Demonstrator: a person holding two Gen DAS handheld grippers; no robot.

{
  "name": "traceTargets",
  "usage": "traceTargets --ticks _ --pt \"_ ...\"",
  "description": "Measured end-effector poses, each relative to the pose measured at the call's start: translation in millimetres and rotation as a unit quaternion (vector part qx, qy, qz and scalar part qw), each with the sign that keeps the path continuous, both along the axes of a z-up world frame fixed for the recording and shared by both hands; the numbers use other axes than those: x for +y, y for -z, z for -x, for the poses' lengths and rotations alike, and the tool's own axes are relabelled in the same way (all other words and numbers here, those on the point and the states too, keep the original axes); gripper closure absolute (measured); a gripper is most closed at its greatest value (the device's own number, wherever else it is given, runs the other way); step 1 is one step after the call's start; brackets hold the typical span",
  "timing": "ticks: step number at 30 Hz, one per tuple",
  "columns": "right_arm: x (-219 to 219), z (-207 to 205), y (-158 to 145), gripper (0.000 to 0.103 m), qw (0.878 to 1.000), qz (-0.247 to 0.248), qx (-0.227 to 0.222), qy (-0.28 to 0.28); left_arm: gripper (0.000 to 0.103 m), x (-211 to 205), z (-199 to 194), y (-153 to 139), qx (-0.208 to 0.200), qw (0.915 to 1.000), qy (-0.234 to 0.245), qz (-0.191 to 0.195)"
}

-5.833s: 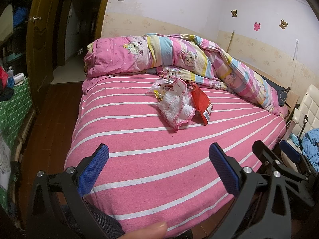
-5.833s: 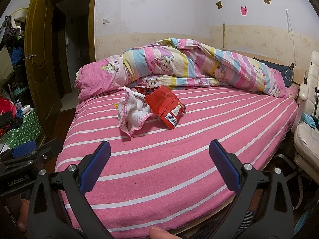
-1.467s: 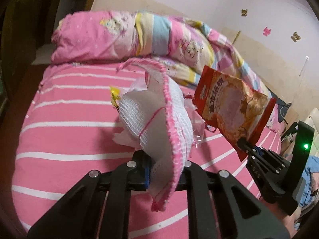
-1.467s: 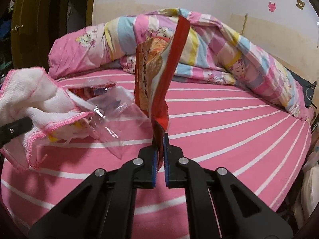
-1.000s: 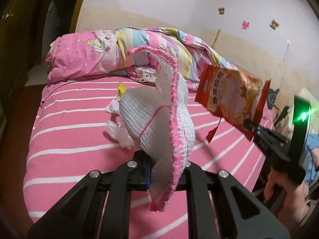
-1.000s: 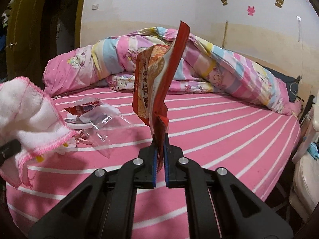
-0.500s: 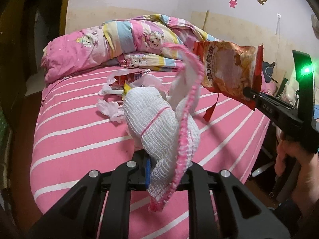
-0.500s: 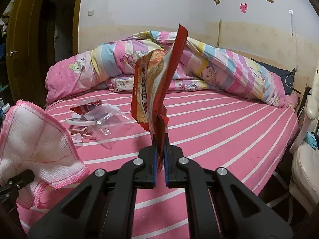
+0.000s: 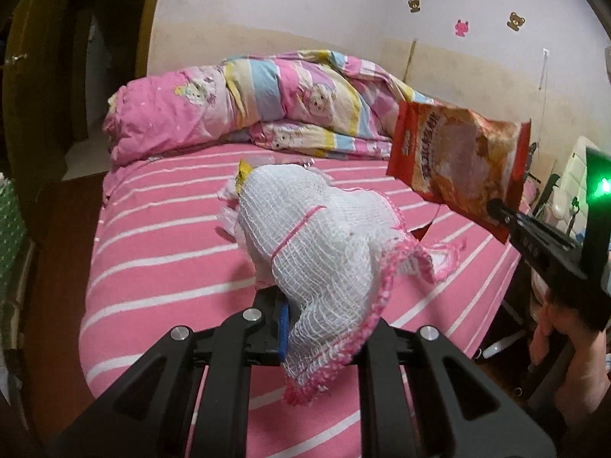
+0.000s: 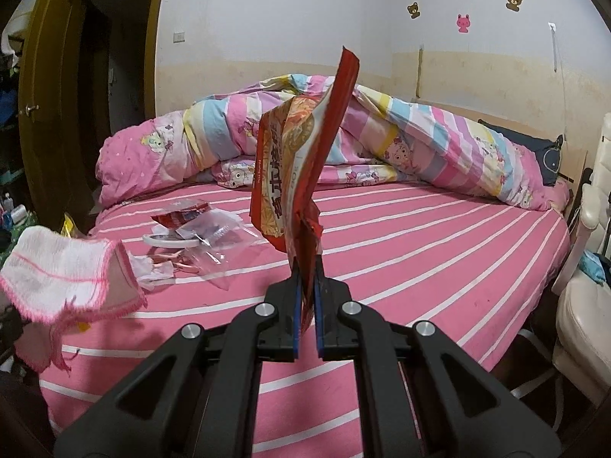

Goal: Collect trash
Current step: 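Lift the white cloth and red snack bag off the bed with both tools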

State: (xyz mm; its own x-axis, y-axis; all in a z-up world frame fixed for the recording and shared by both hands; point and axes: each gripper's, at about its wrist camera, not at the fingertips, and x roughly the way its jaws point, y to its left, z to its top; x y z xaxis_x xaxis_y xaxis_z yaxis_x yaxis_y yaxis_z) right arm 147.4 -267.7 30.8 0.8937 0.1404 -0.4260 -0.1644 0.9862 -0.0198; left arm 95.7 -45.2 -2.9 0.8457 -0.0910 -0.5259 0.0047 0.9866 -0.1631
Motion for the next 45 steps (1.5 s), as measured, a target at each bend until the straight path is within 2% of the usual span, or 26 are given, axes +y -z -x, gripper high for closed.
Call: traceTargets --ticks 5,10,13,19,22,23,24,25,26,27,30,33,39,45 --pt "-6.7 21.1 -22.8 0.097 0.999 -0.031 -0.012 -0.002 0.091 2.0 7.5 -17.0 -0.018 0.9998 0.003 -0.002" --pt "-16.4 44.8 -45.2 0.097 0.999 -0.037 -0.02 -0.008 0.091 -2.7 14.9 -30.8 -0.033 0.9994 0.008 -0.007" --pt "-19.0 40.6 -39.2 0.097 0.999 -0.041 0.0 -0.004 0.09 -3.5 12.4 -30.6 -0.025 0.9997 0.005 -0.005" --pt "-11.4 40.6 -31.2 0.097 0.999 -0.042 0.007 -0.007 0.086 0.9 3.7 -16.3 0.004 0.9997 -0.011 -0.02" --pt "-1.4 40.7 -29.4 0.097 0.999 -0.035 0.009 -0.015 0.07 6.7 7.1 -10.8 0.011 0.9995 -0.019 -0.023" --pt "0.8 40.1 -29.8 0.097 0.999 -0.037 0.008 -0.017 0.061 9.5 7.2 -8.7 0.014 0.9994 -0.022 -0.022" --pt "3.6 40.5 -29.7 0.097 0.999 -0.037 0.008 -0.019 0.059 11.8 7.1 -7.1 0.016 0.9994 -0.025 -0.02" --pt "5.4 40.2 -29.3 0.097 0.999 -0.037 0.008 -0.02 0.06 15.8 6.1 -5.5 0.019 0.9993 -0.028 -0.016" --pt "8.3 40.2 -28.7 0.097 0.999 -0.037 0.007 -0.022 0.068 18.1 5.0 -4.8 0.024 0.9993 -0.028 -0.011" --pt "10.1 40.3 -28.1 0.097 0.999 -0.037 0.007 -0.023 0.083 20.1 3.9 -4.5 0.027 0.9993 -0.026 -0.004" --pt "10.6 41.6 -29.5 0.097 0.999 -0.039 0.003 -0.026 0.097 23.5 0.7 -5.3 0.032 0.9991 -0.026 0.002" --pt "8.8 43.0 -32.4 0.097 0.999 -0.042 0.0 -0.028 0.098 25.8 1.0 -10.3 0.03 0.9991 -0.029 0.005" --pt "8.7 43.9 -32.5 0.097 0.999 -0.039 -0.001 -0.03 0.097 36.9 5.0 -33.6 0.023 0.9987 -0.024 0.039" --pt "6.5 44.2 -31.4 0.097 0.999 -0.046 0.0 -0.027 0.096 51.9 -21.6 -60.5 0.051 0.9948 0.001 0.089"
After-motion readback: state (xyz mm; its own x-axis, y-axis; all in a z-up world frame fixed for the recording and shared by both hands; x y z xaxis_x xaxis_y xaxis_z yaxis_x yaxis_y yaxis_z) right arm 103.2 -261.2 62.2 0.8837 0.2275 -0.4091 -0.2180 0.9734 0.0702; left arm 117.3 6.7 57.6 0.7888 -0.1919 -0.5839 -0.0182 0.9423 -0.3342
